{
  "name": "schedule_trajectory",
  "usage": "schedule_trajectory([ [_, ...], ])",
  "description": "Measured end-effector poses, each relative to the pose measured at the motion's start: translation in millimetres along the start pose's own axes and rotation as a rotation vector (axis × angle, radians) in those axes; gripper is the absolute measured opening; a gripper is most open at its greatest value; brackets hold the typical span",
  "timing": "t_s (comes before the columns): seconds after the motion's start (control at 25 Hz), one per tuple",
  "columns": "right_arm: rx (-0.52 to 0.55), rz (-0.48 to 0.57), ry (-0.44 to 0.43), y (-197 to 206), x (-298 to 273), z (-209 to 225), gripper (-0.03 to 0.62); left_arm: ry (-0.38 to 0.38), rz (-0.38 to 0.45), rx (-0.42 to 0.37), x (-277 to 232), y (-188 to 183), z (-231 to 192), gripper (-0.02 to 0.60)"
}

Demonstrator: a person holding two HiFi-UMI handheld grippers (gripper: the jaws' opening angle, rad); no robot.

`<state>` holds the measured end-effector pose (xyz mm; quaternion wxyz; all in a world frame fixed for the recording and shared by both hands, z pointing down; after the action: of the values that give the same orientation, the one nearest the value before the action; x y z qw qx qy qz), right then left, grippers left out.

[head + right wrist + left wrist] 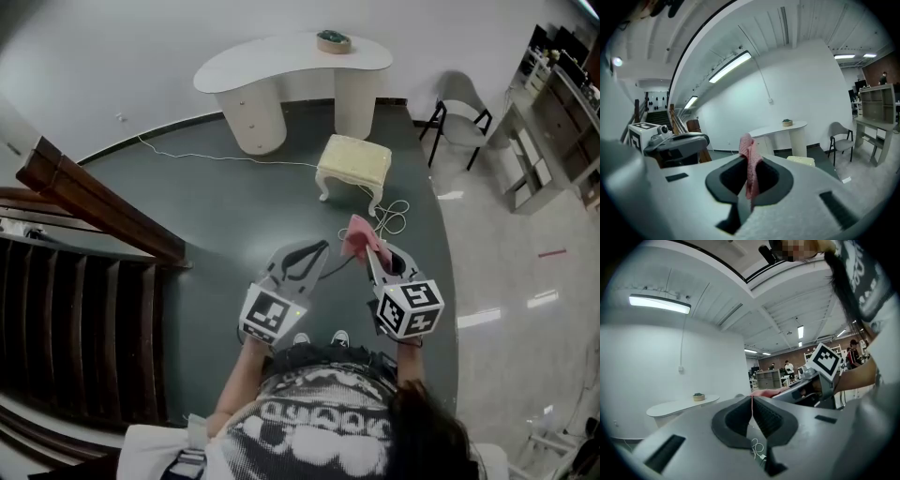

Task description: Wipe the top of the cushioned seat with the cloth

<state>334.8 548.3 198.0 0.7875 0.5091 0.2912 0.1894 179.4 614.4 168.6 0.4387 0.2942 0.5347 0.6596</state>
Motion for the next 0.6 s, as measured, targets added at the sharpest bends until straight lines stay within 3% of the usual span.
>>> schedule_trajectory([
  [0.4, -0.013, -0.018, -0.076, 8, -13, 25, 0.014, -0.08, -0.031, -0.005, -10, 10, 4, 0.006],
  [0.6, -0.025, -0.037, -0.11, 9, -38, 27, 0.014, -0.122, -0.07, -0.001, -9, 22, -14, 0.006],
])
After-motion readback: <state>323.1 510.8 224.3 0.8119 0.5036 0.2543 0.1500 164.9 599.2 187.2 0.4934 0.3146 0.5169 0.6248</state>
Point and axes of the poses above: the fingertips, and each gripper's own axes: x backward along the fingers, z to its right, y out of its underside, the point moved 7 cm from there along x, backward along the fingers, and after that the axes turned 4 degrees about -x, right-handed, at the moved point
